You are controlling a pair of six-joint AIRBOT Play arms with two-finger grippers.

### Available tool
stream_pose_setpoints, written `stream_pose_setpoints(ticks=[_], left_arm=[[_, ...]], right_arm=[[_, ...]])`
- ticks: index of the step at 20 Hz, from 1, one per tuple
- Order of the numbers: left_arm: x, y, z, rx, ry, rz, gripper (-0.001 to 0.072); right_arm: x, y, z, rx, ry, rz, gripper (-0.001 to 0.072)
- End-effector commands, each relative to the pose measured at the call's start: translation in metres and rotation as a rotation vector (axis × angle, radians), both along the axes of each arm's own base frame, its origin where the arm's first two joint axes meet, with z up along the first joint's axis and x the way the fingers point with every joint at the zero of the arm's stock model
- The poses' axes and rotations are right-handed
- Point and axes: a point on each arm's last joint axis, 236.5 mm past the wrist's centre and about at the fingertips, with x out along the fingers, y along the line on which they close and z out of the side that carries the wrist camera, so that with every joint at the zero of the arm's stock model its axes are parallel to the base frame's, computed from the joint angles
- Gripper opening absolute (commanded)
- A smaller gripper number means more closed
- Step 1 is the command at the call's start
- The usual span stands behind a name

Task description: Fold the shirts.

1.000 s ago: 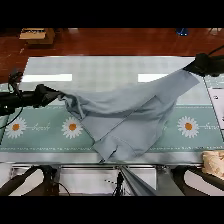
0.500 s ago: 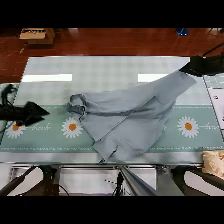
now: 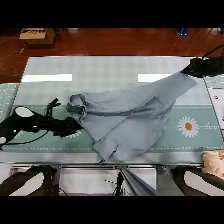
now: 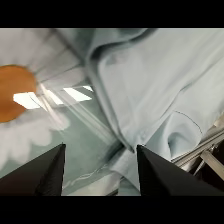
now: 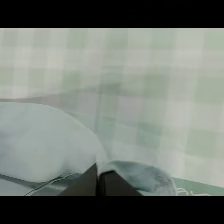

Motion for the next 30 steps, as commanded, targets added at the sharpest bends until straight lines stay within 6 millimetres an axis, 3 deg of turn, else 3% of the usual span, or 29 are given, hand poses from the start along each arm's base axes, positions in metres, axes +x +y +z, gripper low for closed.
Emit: stream_pose_setpoints(ticks=[1,5,9,10,11,12,14,16,18,20,22,26,28,30], left_arm=[[-0.007,-0.034,-0.015,-0.024,0.031,-0.029,0.0536],[-0.021,-0.049,-0.031,-0.024,0.101,-0.069,0.0536],[-0.004,-0.059,-0.036,-0.047,0.093,0.026,0.0507],[0.0,-0.06,-0.036,-0.049,0.09,0.045,0.0383],[0.003,-0.059,-0.037,-0.045,0.082,0.054,0.0197],[0.004,-0.059,-0.037,-0.044,0.072,0.047,0.0137],[-0.002,-0.061,-0.034,-0.06,0.055,-0.004,0.0037],[-0.012,-0.066,-0.028,-0.091,0.055,-0.066,0.0025],[-0.021,-0.074,-0.009,-0.156,0.037,-0.138,0.0024],[-0.019,-0.087,0.031,-0.253,-0.029,-0.194,0.0024],[-0.006,-0.093,0.087,-0.324,-0.162,-0.235,0.0024],[0.038,-0.069,0.213,-0.339,-0.514,-0.17,0.0023],[0.058,-0.043,0.277,-0.302,-0.708,-0.094,0.0024],[0.071,-0.012,0.349,-0.232,-0.937,-0.018,0.0024]], right_arm=[[0.0,0.0,0.0,-0.003,0.001,0.0,0.0022],[0.0,0.0,0.0,-0.003,0.001,0.0,0.0022],[0.0,-0.001,-0.001,-0.005,0.001,0.0,0.0021],[0.0,-0.001,-0.001,-0.005,0.002,-0.001,0.0021],[0.0,-0.001,-0.001,-0.005,0.002,-0.001,0.0021],[0.0,-0.001,-0.001,-0.005,0.002,-0.001,0.0022],[0.0,-0.001,-0.001,-0.006,0.002,-0.001,0.0022],[-0.001,-0.004,-0.002,-0.021,0.005,-0.004,0.0022],[-0.001,-0.009,-0.005,-0.042,0.011,-0.006,0.0022],[-0.003,-0.009,-0.005,-0.044,0.015,-0.004,0.0022],[-0.004,-0.008,-0.006,-0.043,0.021,-0.001,0.0022],[-0.007,-0.007,0.009,-0.051,-0.021,-0.003,0.0022],[-0.01,-0.007,0.033,-0.062,-0.094,-0.015,0.0021],[-0.013,-0.009,0.082,-0.099,-0.254,-0.036,0.0021]])
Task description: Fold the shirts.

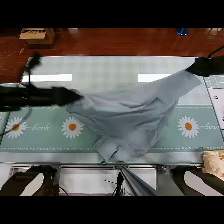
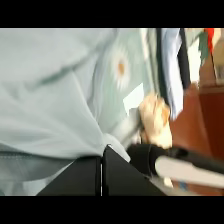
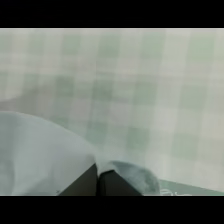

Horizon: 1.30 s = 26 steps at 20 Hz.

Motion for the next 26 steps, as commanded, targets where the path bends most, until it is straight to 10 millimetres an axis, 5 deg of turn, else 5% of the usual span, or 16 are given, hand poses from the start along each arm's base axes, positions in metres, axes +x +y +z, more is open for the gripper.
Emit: stream_pose_setpoints(ticks=[1,4,7,9,11,14,17,20,22,26], left_arm=[[0.008,0.049,0.137,0.028,-0.382,0.195,0.0023],[-0.015,0.083,0.273,0.089,-0.781,0.402,0.0023],[-0.076,0.084,0.378,0.155,-1.124,0.527,0.0023],[-0.111,0.078,0.405,0.219,-1.216,0.585,0.0023],[-0.132,0.082,0.402,0.296,-1.177,0.663,0.0023],[-0.141,0.12,0.343,0.515,-0.92,0.806,0.0023],[-0.142,0.143,0.282,0.649,-0.667,0.799,0.0023],[-0.118,0.129,0.236,0.577,-0.504,0.653,0.0024],[-0.096,0.119,0.2,0.485,-0.382,0.552,0.0023],[-0.041,0.128,0.11,0.35,-0.171,0.475,0.0024]], right_arm=[[-0.006,-0.003,0.083,-0.052,-0.265,-0.038,0.0021],[-0.046,-0.007,0.248,-0.09,-0.756,-0.143,0.0021],[-0.153,-0.001,0.405,-0.094,-1.232,-0.23,0.002],[-0.224,0.0,0.458,-0.154,-1.4,-0.283,0.002],[-0.267,-0.014,0.47,-0.215,-1.416,-0.379,0.002],[-0.276,-0.052,0.43,-0.387,-1.193,-0.506,0.002],[-0.253,-0.085,0.344,-0.455,-0.788,-0.557,0.002],[-0.206,-0.058,0.248,-0.389,-0.369,-0.335,0.002],[-0.161,-0.035,0.209,-0.317,-0.229,-0.174,0.002],[-0.063,-0.043,0.127,-0.245,0.024,-0.086,0.0021]])
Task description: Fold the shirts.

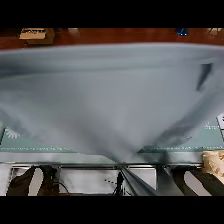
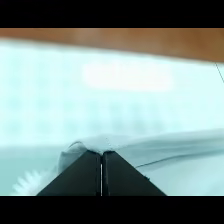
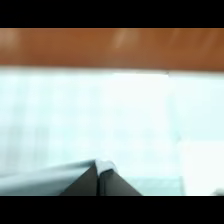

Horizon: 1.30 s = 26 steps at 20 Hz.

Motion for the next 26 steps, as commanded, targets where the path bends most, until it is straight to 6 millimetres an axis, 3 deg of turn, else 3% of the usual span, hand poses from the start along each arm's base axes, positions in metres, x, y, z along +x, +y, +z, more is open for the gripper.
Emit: stream_pose_setpoints(ticks=[1,4,6,9,12,14,17,21,22,23,24,25,26], left_arm=[[0.045,0.007,-0.082,-0.172,0.146,-0.026,0.0023],[0.099,0.026,-0.149,-0.27,0.194,0.044,0.0024],[0.139,0.026,-0.165,-0.286,0.123,0.023,0.0024],[0.197,0.034,-0.164,-0.27,-0.039,0.045,0.0024],[0.233,0.043,-0.194,-0.245,-0.039,0.112,0.0024],[0.242,0.03,-0.229,-0.259,0.045,0.088,0.0024],[0.247,0.013,-0.275,-0.275,0.157,0.052,0.0024],[0.244,0.007,-0.303,-0.294,0.237,0.027,0.0026],[0.243,0.007,-0.303,-0.288,0.239,0.023,0.0072],[0.243,0.01,-0.299,-0.291,0.235,0.023,0.0181],[0.241,0.018,-0.292,-0.288,0.234,0.013,0.0359],[0.236,0.03,-0.286,-0.262,0.242,-0.009,0.0442],[0.227,0.047,-0.283,-0.209,0.271,-0.036,0.0454]], right_arm=[[0.068,0.006,-0.09,0.106,0.286,0.088,0.002],[0.127,0.022,-0.154,0.202,0.395,0.159,0.0021],[0.17,0.033,-0.174,0.178,0.33,0.203,0.0021],[0.241,0.051,-0.152,0.168,0.056,0.186,0.0021],[0.287,0.063,-0.129,0.209,-0.144,0.129,0.0021],[0.297,0.064,-0.149,0.214,-0.119,0.125,0.0021],[0.295,0.067,-0.203,0.229,0.03,0.125,0.0021],[0.282,0.07,-0.263,0.241,0.224,0.127,0.0026],[0.278,0.072,-0.269,0.245,0.25,0.131,0.01],[0.275,0.071,-0.268,0.234,0.256,0.14,0.0196],[0.27,0.062,-0.261,0.192,0.255,0.157,0.0285],[0.261,0.047,-0.253,0.121,0.262,0.168,0.0351],[0.247,0.019,-0.244,0.017,0.289,0.148,0.0388]])
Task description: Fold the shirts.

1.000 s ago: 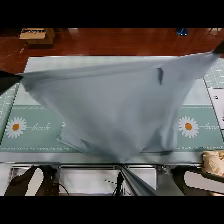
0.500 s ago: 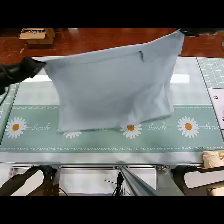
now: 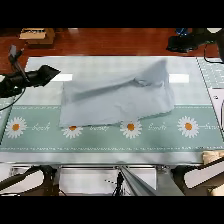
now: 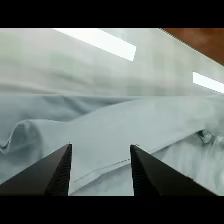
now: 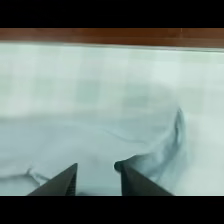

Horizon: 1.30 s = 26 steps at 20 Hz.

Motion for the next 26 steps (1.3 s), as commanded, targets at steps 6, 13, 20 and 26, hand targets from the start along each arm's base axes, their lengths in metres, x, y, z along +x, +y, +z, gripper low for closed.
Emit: stream_pose_setpoints(ticks=[6,13,20,26], left_arm=[[-0.154,0.084,-0.073,0.042,0.678,-0.05,0.0553],[-0.193,0.031,-0.142,-0.064,0.777,-0.118,0.0603],[-0.188,-0.009,-0.178,-0.097,0.846,-0.194,0.0602],[-0.178,-0.042,-0.172,-0.185,0.801,-0.266,0.0025]], right_arm=[[-0.118,-0.128,-0.003,-0.048,0.352,-0.166,0.0446],[-0.138,-0.096,-0.045,0.19,0.464,-0.099,0.0482],[-0.127,-0.086,-0.044,0.203,0.426,-0.088,0.0482],[-0.142,-0.093,-0.047,0.151,0.469,-0.057,0.0482]])
